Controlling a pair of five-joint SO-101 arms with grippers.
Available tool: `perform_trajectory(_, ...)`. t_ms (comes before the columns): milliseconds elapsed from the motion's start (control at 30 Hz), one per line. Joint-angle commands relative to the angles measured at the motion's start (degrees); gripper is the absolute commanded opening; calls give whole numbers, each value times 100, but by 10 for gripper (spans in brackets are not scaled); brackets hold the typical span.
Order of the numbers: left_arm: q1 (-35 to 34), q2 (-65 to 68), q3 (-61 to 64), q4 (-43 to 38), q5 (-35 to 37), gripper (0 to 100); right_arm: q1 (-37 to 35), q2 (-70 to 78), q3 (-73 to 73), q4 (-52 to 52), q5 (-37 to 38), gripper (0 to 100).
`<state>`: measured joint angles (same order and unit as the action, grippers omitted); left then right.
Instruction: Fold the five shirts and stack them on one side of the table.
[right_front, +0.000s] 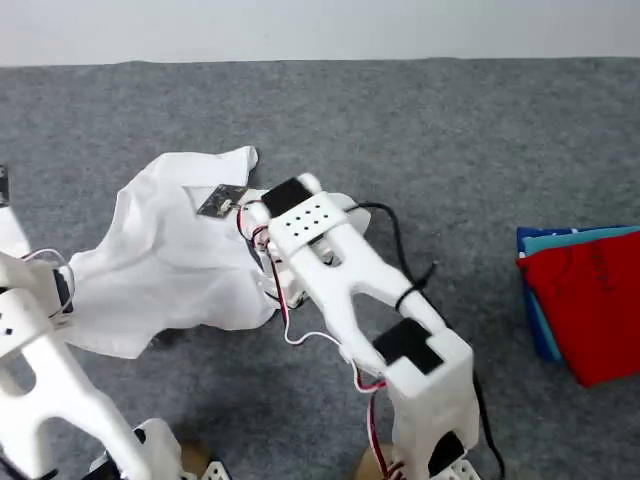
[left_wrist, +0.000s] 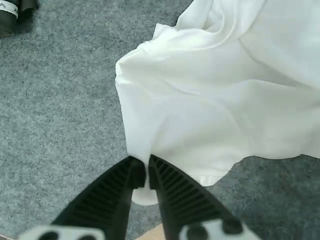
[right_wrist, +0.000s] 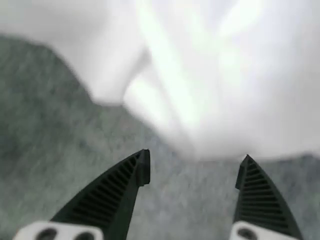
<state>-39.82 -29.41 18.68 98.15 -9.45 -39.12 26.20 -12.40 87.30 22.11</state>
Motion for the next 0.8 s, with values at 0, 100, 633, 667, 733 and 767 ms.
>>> perform_trajectory(0,62,-141,-31,-97,79,2,75,338,-35,-752,-9,264)
perform_trajectory(100,44,-141,-31,-70,53,2,286,664,-316,-1024,325,117)
perform_trajectory(633,62,-141,-31,-97,44,2,1288,901,-3499,-215,1565,10)
perform_trajectory(667,62,-141,-31,-97,44,2,1297,980,-3516,-382,1635,10)
perform_trajectory(733,62,-141,-31,-97,44,2,1341,1200,-3525,-778,1741,10)
perform_trajectory(767,62,-141,-31,-97,44,2,1341,1341,-3525,-1015,1776,13)
